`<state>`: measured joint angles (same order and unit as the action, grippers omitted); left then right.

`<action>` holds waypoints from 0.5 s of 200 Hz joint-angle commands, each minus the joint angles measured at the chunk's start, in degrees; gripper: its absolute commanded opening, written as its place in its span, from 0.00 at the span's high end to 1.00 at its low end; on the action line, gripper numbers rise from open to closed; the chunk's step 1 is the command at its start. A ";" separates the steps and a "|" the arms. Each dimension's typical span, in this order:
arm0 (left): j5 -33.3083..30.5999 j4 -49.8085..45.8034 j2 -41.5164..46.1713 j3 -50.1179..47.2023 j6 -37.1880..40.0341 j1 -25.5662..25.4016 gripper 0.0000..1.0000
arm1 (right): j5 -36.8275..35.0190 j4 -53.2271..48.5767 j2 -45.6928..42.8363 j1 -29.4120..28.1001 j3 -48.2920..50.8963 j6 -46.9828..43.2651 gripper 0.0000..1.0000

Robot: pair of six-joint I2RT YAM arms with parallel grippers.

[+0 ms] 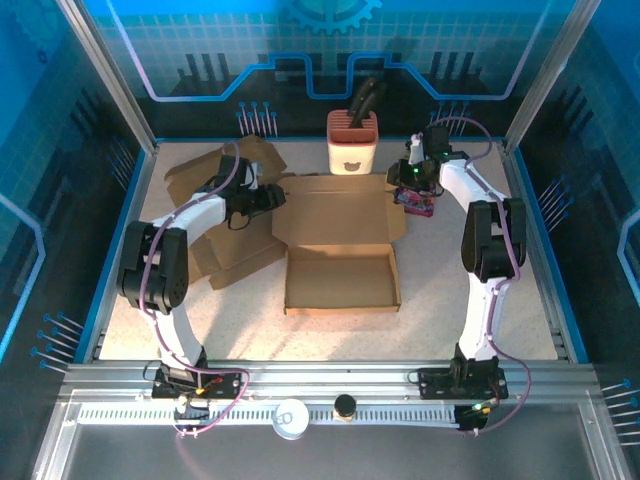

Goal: Fold the paper box

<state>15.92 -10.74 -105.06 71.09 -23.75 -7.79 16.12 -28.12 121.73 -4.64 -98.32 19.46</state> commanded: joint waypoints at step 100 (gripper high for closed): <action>-6.71 0.11 9.93 -5.74 1.14 -1.62 0.35 | -12.02 12.12 -16.22 -6.83 13.30 -10.21 1.00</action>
<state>12.47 -10.79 -100.20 67.79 -23.57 -8.88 9.26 -23.24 114.48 -10.00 -89.54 12.80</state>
